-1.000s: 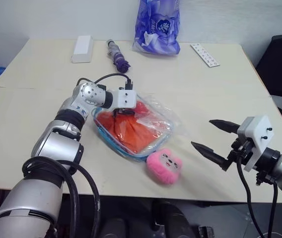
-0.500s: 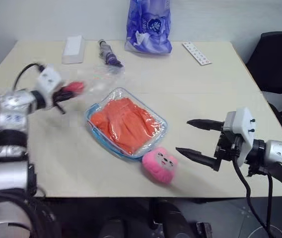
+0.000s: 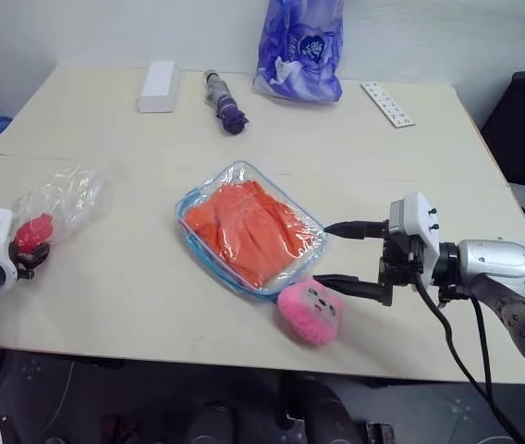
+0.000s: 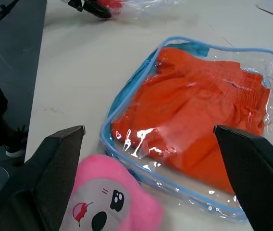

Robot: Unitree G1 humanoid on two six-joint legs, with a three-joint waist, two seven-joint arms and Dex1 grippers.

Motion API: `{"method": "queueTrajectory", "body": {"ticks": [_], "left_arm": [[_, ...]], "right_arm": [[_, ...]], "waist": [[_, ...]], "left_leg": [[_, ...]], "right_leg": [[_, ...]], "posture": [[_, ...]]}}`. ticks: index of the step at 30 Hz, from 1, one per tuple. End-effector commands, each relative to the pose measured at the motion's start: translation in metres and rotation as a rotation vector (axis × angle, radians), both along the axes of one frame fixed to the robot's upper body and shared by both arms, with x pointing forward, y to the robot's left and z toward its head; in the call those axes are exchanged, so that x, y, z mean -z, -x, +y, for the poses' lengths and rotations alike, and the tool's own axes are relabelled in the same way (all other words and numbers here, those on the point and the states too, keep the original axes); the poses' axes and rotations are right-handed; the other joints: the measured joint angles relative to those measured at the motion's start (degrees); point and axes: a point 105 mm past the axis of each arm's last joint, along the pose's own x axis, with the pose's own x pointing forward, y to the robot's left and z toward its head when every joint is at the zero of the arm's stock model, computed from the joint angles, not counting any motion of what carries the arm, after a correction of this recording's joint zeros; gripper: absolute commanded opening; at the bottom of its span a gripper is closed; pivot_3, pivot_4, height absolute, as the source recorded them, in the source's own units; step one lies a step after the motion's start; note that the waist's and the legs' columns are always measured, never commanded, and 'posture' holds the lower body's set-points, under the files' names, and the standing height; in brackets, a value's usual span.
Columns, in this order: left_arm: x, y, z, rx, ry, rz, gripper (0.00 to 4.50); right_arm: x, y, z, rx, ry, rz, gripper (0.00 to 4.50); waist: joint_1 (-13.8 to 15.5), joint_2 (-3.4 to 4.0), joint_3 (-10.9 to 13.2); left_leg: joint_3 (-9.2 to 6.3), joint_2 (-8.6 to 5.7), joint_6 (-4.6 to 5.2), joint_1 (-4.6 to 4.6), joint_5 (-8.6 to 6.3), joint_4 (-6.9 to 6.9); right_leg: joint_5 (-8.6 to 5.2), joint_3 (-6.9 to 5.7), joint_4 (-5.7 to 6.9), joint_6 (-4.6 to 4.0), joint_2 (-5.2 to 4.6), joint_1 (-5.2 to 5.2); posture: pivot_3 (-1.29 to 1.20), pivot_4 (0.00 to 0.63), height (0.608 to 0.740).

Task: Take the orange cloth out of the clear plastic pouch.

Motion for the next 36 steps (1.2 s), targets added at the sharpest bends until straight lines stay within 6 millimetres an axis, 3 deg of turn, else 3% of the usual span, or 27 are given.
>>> {"method": "queueTrajectory", "body": {"ticks": [1, 5, 8, 10, 13, 16, 21, 24, 28, 31, 36], "left_arm": [[-0.041, 0.012, 0.011, -0.048, 0.014, -0.113, 3.88], [-0.076, 0.020, 0.009, 0.019, 0.070, -0.201, 3.88], [-0.117, 0.029, -0.032, 0.374, -0.018, -0.199, 3.88], [-0.125, 0.033, -0.074, 0.670, -0.142, -0.122, 3.88], [-0.104, 0.023, -0.117, 1.009, -0.403, 0.061, 3.88], [-0.088, -0.011, -0.140, 1.169, -0.617, 0.087, 3.88], [-0.070, -0.059, -0.178, 1.374, -0.780, 0.075, 3.88], [-0.057, -0.071, -0.194, 1.481, -0.822, 0.097, 3.88], [-0.050, -0.079, -0.205, 1.553, -0.853, 0.130, 3.88], [-0.062, -0.082, -0.210, 1.559, -0.805, 0.096, 3.88], [-0.069, -0.075, -0.188, 1.547, -0.826, 0.161, 3.88]], "right_arm": [[-0.008, 0.003, -0.001, -0.019, -0.007, -0.046, 4.50], [-0.008, 0.005, -0.006, -0.006, -0.012, -0.044, 4.50], [-0.010, 0.009, -0.012, 0.018, -0.021, -0.041, 4.50], [-0.010, 0.013, -0.014, 0.037, -0.027, -0.042, 4.50], [-0.009, 0.018, -0.016, 0.060, -0.028, -0.044, 4.50], [-0.010, 0.021, -0.017, 0.087, -0.026, -0.057, 4.50], [-0.013, 0.029, -0.021, 0.145, -0.035, -0.073, 4.50], [-0.013, 0.035, -0.023, 0.180, -0.035, -0.075, 4.50], [-0.010, 0.039, -0.025, 0.233, -0.030, -0.078, 4.50], [-0.010, 0.042, -0.028, 0.260, -0.031, -0.078, 4.50], [-0.009, 0.047, -0.029, 0.268, -0.026, -0.069, 4.50]], "waist": [[-0.13, 0.00, 0.00], [-0.51, -0.01, 0.00], [-0.55, -0.01, 0.00], [-0.49, 0.01, 0.01], [0.12, 0.30, 0.05], [0.42, 0.76, 0.03], [-0.36, 0.44, 0.03], [-0.79, 0.41, 0.04], [-1.07, 0.34, 0.05], [-1.07, 0.29, 0.04], [-1.29, 0.23, 0.02]], "left_leg": [[0.00, 0.01, -0.02, 0.01, 0.00, 0.00], [0.03, 0.06, -0.12, 0.03, 0.00, 0.00], [0.02, 0.06, -0.13, 0.04, 0.00, 0.00], [0.03, 0.06, -0.16, 0.02, -0.02, 0.00], [-0.01, 0.03, -0.18, 0.03, -0.03, 0.00], [0.17, -0.10, -0.14, 0.10, 0.01, 0.00], [0.96, -0.12, -0.25, -0.04, 0.06, -0.02], [1.10, -0.10, -0.26, -0.03, 0.06, -0.08], [1.11, -0.13, -0.22, -0.02, 0.06, -0.07], [1.09, -0.16, -0.19, -0.01, 0.07, -0.04], [1.05, -0.15, -0.15, 0.00, 0.06, -0.03]], "right_leg": [[0.00, -0.01, 0.00, 0.00, 0.02, 0.00], [0.00, 0.01, 0.03, -0.01, 0.08, 0.00], [-0.01, 0.01, 0.01, -0.02, 0.08, 0.00], [-0.04, 0.00, 0.01, -0.07, 0.07, -0.02], [-0.06, -0.05, -0.04, -0.10, 0.03, 0.01], [-0.05, 0.00, -0.20, -0.08, -0.08, 0.14], [-0.02, 0.18, 0.06, -0.03, 0.40, 0.25], [-0.02, 0.21, 0.03, -0.04, 0.49, 0.16], [-0.01, 0.19, 0.05, -0.03, 0.43, 0.16], [0.00, 0.25, 0.09, -0.01, 0.38, 0.17], [0.00, 0.23, 0.09, -0.01, 0.39, 0.18]], "posture": [[0.00, 0.150, 0.740], [0.00, 0.150, 0.740], [0.00, 0.150, 0.740], [0.00, 0.150, 0.740], [0.00, 0.150, 0.740], [0.00, 0.150, 0.740], [0.00, 0.150, 0.740], [0.00, 0.150, 0.740], [0.00, 0.150, 0.740], [0.00, 0.150, 0.740], [0.00, 0.150, 0.740]]}}
